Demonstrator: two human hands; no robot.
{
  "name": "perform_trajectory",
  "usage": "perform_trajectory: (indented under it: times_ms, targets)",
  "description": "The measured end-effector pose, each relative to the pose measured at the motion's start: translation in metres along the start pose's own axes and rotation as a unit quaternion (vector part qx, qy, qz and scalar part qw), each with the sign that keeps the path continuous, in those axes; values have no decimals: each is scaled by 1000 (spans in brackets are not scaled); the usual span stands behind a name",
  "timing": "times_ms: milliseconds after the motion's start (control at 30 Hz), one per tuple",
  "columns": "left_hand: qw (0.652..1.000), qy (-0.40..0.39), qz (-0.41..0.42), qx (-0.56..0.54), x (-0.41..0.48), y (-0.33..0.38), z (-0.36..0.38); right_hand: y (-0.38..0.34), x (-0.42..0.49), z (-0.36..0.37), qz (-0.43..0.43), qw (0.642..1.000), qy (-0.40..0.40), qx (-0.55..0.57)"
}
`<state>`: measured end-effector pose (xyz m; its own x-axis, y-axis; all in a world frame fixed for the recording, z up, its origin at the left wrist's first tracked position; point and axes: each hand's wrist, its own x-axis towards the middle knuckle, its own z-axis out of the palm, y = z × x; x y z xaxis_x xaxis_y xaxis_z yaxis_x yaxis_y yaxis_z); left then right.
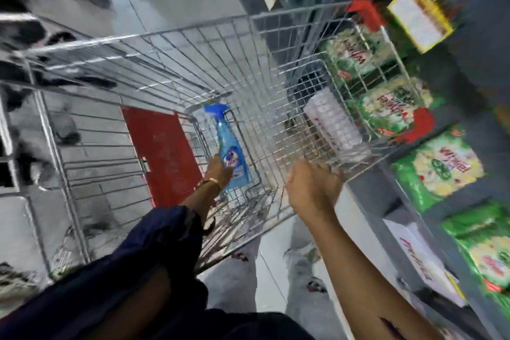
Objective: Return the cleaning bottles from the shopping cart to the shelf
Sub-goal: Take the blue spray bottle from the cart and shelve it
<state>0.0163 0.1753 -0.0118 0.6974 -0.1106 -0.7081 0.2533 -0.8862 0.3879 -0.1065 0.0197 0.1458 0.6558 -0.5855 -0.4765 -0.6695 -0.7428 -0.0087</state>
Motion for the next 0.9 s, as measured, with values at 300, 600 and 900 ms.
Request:
perform_trajectory:
  times_ms: [300,600,900]
  targets:
    - [994,32,-97,-24,42,-8,40,-2,2,3,-6,998,53,25]
    - [963,-61,-153,-212,38,8,31,-2,0,3,8,997,72,41]
    - [951,-73,76,-291,-62,82,-38,10,-7,-6,-34,968,71,239]
